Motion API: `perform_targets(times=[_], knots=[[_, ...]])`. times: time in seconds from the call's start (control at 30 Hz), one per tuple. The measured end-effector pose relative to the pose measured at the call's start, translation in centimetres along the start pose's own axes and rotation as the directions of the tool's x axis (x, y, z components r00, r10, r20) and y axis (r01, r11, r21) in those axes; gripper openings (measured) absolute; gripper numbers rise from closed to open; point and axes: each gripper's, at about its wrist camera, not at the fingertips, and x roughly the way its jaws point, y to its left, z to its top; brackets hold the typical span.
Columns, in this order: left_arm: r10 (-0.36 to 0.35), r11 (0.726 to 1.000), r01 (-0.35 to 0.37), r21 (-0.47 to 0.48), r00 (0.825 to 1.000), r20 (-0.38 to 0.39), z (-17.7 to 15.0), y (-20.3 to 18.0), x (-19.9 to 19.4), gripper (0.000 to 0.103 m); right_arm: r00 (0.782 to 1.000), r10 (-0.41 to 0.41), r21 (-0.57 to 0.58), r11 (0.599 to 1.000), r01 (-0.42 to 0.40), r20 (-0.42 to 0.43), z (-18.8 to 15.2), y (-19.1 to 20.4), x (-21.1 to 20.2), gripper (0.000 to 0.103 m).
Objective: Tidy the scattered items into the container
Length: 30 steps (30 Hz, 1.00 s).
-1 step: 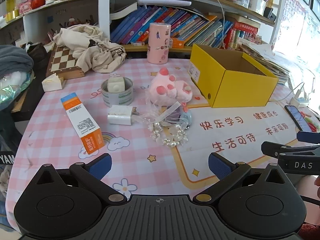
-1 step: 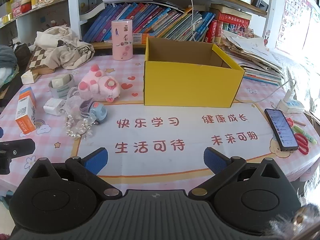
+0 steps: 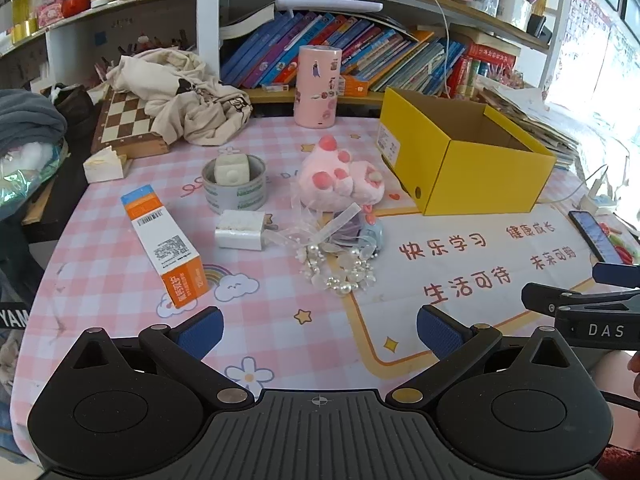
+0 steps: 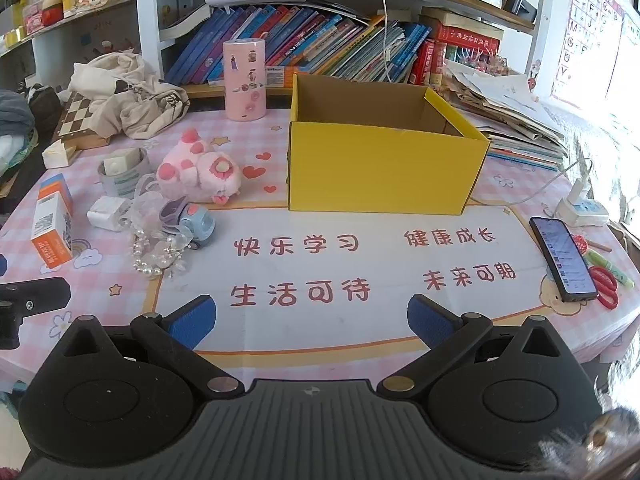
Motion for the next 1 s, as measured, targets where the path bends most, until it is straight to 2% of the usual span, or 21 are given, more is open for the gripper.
perform_targets(times=[1.0], knots=[[-0.003, 1.000, 0.003, -0.010, 1.000, -0.022, -0.34, 0.59, 0.08, 0.103, 1.000, 0.006, -0.003, 1.000, -0.006, -0.004, -0.11, 0.39, -0.08, 0.103]])
